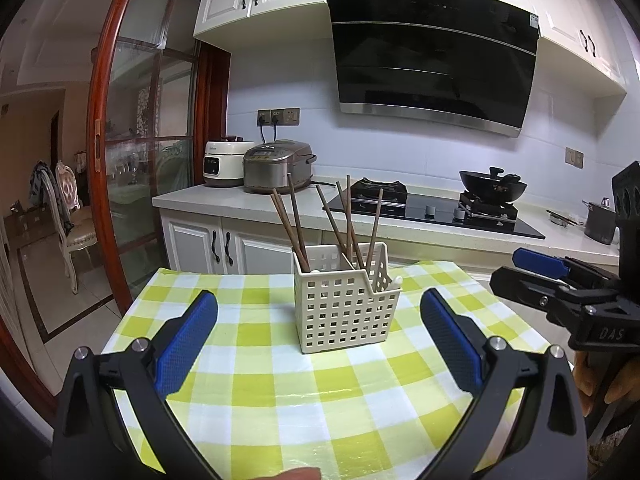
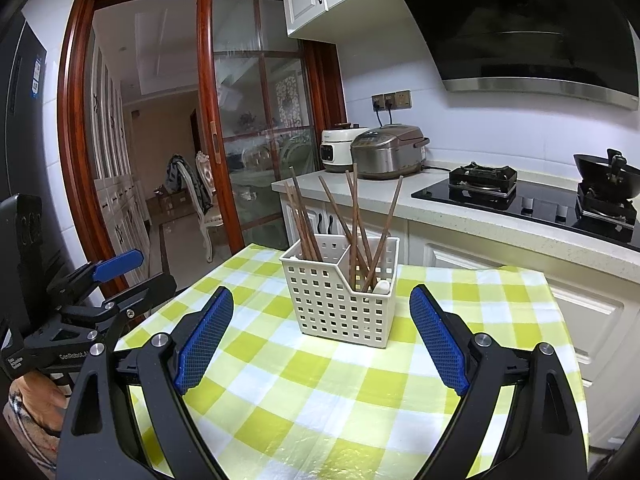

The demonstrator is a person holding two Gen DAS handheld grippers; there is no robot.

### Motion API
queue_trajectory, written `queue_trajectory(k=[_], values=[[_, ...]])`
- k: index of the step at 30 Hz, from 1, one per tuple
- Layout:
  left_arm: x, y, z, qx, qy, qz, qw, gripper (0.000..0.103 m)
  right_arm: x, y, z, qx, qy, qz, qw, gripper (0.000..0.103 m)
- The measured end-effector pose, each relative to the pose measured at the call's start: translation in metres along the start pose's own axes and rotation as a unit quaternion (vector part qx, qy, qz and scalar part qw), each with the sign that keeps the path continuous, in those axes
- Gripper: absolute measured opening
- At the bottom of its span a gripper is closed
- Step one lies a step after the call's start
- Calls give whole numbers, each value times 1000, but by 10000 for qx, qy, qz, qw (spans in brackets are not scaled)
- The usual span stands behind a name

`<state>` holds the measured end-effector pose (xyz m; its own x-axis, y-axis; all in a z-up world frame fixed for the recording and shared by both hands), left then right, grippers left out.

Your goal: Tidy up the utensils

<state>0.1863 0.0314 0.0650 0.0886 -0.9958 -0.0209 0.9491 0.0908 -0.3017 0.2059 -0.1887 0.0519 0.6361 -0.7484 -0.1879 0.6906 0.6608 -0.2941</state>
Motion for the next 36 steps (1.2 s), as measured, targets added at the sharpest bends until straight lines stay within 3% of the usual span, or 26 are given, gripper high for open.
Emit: queue_trajectory(k=[36], values=[[5,-3,-2,66,-14,72,10000,98,-4,-7,-1,124,-21,-34,9999,85]])
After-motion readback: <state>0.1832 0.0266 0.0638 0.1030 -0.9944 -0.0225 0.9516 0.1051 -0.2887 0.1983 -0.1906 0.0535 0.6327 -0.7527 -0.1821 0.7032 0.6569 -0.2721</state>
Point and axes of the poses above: each gripper's, at about its wrist camera, not at the fingertips, and y roughly the way its jaws point, x to its right, z to its top, the point moved 1 cm from there along y, roughly the way its jaws point, and after that the axes turned 11 degrees about z, right-handed, at the moved point
